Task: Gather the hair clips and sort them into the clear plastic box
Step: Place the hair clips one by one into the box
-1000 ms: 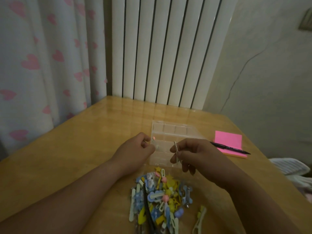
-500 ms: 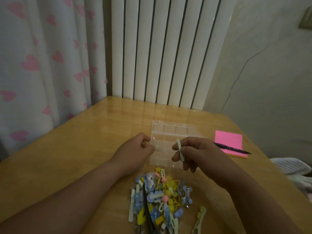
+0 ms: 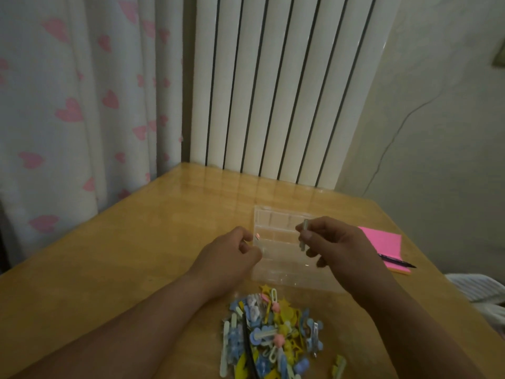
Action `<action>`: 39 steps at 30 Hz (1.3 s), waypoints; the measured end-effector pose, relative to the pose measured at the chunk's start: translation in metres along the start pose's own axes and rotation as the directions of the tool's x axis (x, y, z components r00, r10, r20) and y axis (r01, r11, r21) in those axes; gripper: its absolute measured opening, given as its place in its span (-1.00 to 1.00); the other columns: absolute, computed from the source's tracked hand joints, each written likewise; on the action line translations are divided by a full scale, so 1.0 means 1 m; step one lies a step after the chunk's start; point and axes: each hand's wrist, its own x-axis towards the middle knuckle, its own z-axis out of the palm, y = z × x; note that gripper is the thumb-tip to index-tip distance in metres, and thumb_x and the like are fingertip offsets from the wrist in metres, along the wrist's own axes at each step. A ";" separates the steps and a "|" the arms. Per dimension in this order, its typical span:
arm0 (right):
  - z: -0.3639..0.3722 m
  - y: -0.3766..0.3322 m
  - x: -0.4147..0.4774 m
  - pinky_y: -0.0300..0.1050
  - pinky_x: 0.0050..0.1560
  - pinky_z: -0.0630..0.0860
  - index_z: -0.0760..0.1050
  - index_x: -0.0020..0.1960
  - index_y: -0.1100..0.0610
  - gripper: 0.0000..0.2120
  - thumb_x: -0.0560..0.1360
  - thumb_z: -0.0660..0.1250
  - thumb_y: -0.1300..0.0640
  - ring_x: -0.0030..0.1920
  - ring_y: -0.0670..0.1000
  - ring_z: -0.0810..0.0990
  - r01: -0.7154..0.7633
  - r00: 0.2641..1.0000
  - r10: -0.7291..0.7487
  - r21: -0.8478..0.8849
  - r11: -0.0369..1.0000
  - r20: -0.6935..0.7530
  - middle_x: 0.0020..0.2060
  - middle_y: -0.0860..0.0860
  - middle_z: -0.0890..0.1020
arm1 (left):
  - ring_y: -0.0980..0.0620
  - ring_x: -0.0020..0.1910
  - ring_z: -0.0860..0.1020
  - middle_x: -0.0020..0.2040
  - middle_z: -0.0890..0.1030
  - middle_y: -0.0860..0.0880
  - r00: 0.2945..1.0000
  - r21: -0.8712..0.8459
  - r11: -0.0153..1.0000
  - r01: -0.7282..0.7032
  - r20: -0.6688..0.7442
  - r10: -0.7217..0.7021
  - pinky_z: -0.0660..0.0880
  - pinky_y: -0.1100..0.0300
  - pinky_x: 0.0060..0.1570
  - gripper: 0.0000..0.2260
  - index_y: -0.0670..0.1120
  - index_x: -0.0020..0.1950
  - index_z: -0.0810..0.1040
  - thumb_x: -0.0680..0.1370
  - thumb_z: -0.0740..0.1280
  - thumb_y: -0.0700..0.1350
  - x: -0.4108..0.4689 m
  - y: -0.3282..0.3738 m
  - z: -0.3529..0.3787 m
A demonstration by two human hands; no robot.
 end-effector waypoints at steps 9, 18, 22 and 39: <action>0.045 -0.002 0.080 -0.06 -0.09 0.65 0.66 -0.03 0.02 -0.92 0.56 0.51 0.03 -0.12 -0.06 0.66 -0.003 0.994 0.058 -0.494 0.870 0.097 -0.16 -0.07 0.70 | 0.07 -0.07 0.60 -0.04 0.62 0.14 1.000 -0.022 1.000 0.011 0.003 -0.011 0.61 -0.05 0.02 -0.54 0.14 0.29 0.50 0.47 0.21 0.30 0.001 0.000 0.001; 0.062 0.015 0.103 0.03 -0.04 0.72 0.74 -0.09 0.04 -0.88 0.52 0.53 -0.01 -0.18 -0.06 0.70 -0.042 0.980 0.162 -0.666 0.745 0.119 -0.23 -0.07 0.73 | 0.07 -0.06 0.61 -0.03 0.61 0.15 1.000 -0.005 1.000 -0.006 0.009 0.006 0.61 -0.05 0.04 -0.53 0.12 0.34 0.49 0.50 0.20 0.29 0.001 0.000 0.001; 0.067 0.014 0.106 -0.02 -0.07 0.71 0.75 -0.11 0.06 -0.85 0.49 0.55 -0.02 -0.19 -0.03 0.71 -0.062 0.975 0.191 -0.682 0.728 0.114 -0.24 -0.05 0.73 | 0.07 -0.05 0.61 -0.04 0.62 0.15 1.000 0.005 1.000 -0.009 -0.004 0.009 0.61 -0.06 0.07 -0.57 0.14 0.32 0.50 0.52 0.22 0.28 0.001 -0.001 0.002; 0.075 0.008 0.107 0.03 -0.03 0.74 0.75 -0.06 0.15 -0.79 0.50 0.54 -0.01 -0.19 0.03 0.74 -0.104 0.951 0.270 -0.673 0.733 0.147 -0.22 0.06 0.75 | 0.07 -0.03 0.60 -0.05 0.61 0.16 1.000 0.002 1.000 -0.014 -0.002 0.014 0.59 -0.08 0.09 -0.55 0.12 0.34 0.50 0.53 0.22 0.29 0.002 -0.003 0.003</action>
